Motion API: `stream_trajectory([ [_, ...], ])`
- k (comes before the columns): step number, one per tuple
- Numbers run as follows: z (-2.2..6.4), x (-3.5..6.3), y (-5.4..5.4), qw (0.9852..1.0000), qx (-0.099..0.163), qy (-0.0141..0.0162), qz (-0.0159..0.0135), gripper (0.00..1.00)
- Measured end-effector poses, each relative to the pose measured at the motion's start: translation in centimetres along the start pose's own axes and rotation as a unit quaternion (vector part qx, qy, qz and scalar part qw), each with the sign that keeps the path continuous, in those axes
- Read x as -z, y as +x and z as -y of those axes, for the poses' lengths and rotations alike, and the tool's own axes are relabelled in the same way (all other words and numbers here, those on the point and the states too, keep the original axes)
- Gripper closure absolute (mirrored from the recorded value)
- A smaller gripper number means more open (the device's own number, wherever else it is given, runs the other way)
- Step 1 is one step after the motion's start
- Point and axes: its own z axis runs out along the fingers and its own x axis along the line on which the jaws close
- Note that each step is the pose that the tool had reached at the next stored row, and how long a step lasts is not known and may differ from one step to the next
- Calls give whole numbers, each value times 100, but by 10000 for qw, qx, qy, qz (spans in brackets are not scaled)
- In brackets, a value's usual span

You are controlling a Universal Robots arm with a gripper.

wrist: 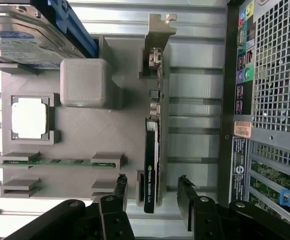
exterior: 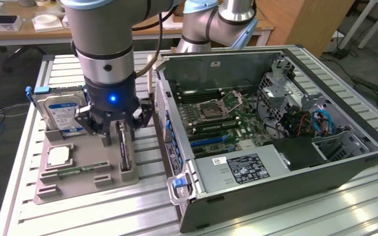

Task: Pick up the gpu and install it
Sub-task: 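Pick up the gpu and move the gpu toward the slot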

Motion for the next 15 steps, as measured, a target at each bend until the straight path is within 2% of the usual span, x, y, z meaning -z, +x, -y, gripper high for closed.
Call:
stream_trajectory([
  [7, 1, -51, 0, 10000, 0, 0, 0, 47],
  [15, 1, -57, -1, 10000, 0, -1, 0, 47],
])
